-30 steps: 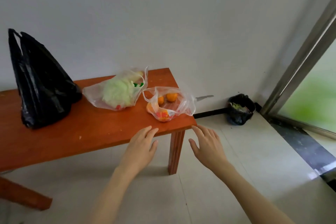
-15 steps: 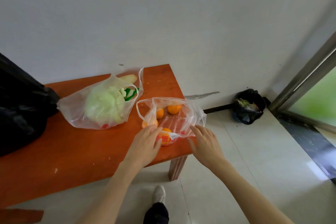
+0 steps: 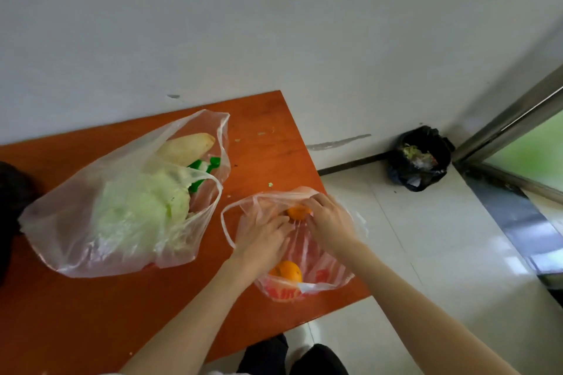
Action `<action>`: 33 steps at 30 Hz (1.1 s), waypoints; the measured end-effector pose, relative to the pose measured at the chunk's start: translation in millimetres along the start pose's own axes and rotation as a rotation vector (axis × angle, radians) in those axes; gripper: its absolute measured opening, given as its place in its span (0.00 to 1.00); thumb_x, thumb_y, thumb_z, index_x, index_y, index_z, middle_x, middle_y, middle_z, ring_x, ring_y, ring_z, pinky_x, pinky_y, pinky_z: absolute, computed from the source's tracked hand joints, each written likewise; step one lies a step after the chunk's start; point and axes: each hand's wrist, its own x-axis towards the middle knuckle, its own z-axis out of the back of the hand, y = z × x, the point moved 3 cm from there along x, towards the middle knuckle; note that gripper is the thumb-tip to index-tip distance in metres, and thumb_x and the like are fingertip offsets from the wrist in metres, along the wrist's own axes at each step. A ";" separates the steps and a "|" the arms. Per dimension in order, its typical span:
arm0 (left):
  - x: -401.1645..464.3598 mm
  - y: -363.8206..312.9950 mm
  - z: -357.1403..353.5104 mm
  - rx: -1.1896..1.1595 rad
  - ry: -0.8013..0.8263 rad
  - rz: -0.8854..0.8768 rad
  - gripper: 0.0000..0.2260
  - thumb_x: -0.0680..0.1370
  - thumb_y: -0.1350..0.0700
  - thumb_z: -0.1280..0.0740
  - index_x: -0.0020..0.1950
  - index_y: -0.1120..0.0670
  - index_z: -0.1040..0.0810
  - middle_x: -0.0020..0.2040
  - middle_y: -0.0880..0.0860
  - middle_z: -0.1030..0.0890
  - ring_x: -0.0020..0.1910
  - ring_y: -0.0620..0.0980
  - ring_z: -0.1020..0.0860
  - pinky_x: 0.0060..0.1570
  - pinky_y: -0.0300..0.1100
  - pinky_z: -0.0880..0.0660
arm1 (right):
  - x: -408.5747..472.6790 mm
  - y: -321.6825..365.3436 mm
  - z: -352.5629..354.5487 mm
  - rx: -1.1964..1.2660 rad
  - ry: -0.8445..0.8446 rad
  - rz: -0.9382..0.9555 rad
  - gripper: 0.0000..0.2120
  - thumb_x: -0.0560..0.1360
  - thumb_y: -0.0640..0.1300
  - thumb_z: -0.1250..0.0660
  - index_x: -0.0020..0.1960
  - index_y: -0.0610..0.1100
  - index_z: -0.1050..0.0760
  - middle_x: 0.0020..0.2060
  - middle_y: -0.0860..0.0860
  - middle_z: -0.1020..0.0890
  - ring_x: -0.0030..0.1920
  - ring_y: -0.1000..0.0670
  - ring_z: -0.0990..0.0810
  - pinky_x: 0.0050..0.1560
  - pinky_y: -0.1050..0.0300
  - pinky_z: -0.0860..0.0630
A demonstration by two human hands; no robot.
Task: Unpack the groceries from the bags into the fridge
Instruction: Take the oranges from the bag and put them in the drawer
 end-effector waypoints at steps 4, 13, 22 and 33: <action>6.2 25.2 -2.4 0.062 -0.060 0.013 0.13 0.69 0.55 0.31 0.53 0.51 0.21 0.58 0.51 0.22 0.63 0.57 0.28 0.62 0.58 0.33 | 27.5 -8.6 -8.2 -0.046 0.163 0.019 0.21 0.77 0.46 0.39 0.69 0.45 0.34 0.69 0.47 0.32 0.69 0.44 0.36 0.66 0.51 0.36; 23.7 42.9 -5.4 0.023 0.047 0.204 0.30 0.68 0.45 0.28 0.67 0.53 0.31 0.64 0.53 0.28 0.66 0.56 0.31 0.65 0.52 0.35 | 61.5 -19.1 -34.3 -0.073 0.359 0.037 0.43 0.68 0.61 0.31 0.75 0.50 0.49 0.73 0.51 0.40 0.72 0.46 0.41 0.71 0.48 0.40; 35.0 57.6 -14.4 -0.031 0.233 0.302 0.38 0.69 0.42 0.30 0.73 0.51 0.45 0.71 0.52 0.36 0.71 0.53 0.38 0.66 0.49 0.39 | 62.3 -28.5 -39.7 0.038 0.300 -0.030 0.42 0.65 0.58 0.26 0.71 0.48 0.44 0.65 0.48 0.32 0.63 0.46 0.29 0.63 0.52 0.31; 28.6 54.5 17.5 -0.374 0.043 0.271 0.36 0.66 0.35 0.31 0.70 0.46 0.37 0.70 0.48 0.31 0.68 0.50 0.32 0.67 0.52 0.36 | 24.7 -28.8 -10.6 0.276 0.137 -0.229 0.40 0.68 0.60 0.29 0.72 0.52 0.45 0.69 0.50 0.34 0.65 0.48 0.31 0.63 0.51 0.30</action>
